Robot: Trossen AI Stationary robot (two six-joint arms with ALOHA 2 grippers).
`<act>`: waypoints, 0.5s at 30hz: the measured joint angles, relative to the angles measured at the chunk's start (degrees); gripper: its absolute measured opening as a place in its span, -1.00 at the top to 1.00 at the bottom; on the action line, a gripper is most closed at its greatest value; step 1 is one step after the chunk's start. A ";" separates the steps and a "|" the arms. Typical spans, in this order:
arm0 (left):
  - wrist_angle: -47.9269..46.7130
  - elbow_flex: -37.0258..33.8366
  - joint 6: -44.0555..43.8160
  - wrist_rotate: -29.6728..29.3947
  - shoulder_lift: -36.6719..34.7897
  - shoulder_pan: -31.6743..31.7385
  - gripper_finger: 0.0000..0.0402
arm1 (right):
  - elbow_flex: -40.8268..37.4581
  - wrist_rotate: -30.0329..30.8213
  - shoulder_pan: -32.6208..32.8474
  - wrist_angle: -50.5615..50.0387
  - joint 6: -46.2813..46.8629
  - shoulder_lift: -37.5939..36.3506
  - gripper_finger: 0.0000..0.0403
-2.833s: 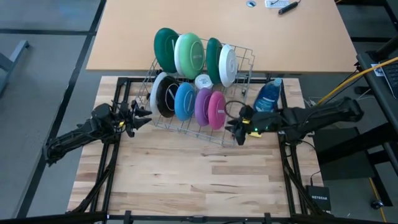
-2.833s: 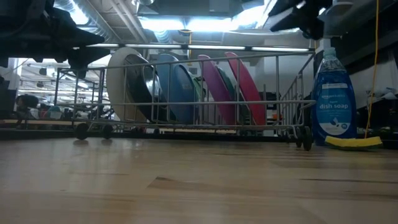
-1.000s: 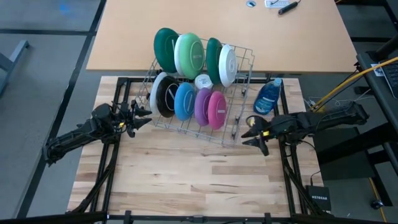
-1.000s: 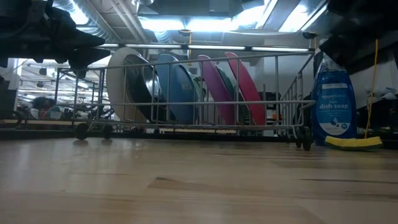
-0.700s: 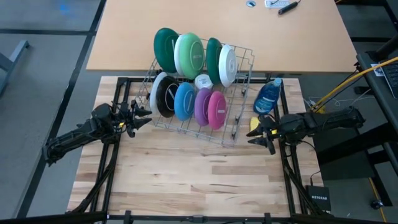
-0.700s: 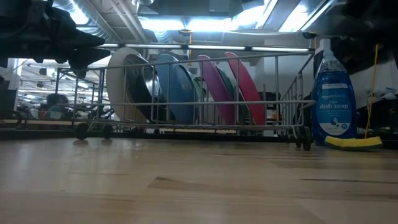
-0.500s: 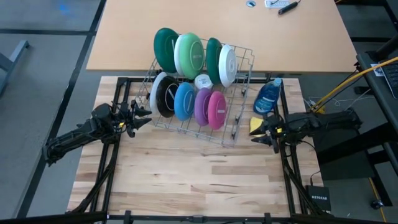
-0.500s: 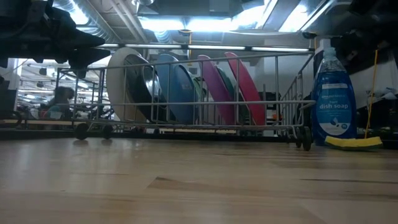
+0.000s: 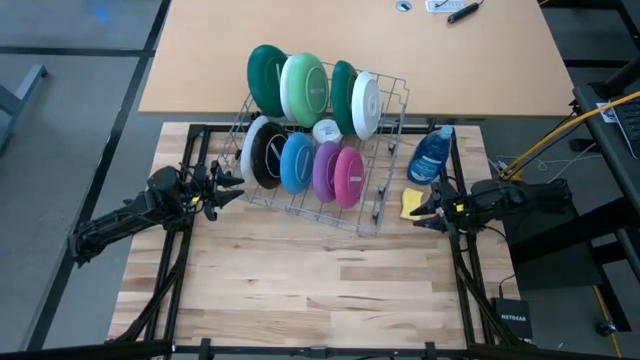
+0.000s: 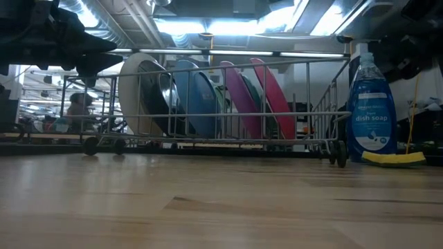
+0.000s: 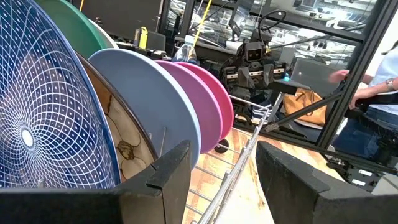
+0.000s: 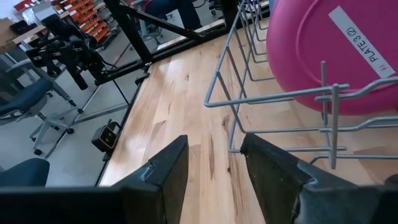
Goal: Sort dishes
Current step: Return to Home Position
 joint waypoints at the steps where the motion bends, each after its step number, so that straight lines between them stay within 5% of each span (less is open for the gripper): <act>1: 0.00 0.00 0.00 0.00 0.00 0.00 0.15 | 0.00 0.00 0.00 -0.11 0.01 -0.39 0.19; 15: 0.00 0.00 0.00 0.00 0.00 0.00 0.15 | 0.00 0.02 0.00 -0.22 0.01 -2.27 0.19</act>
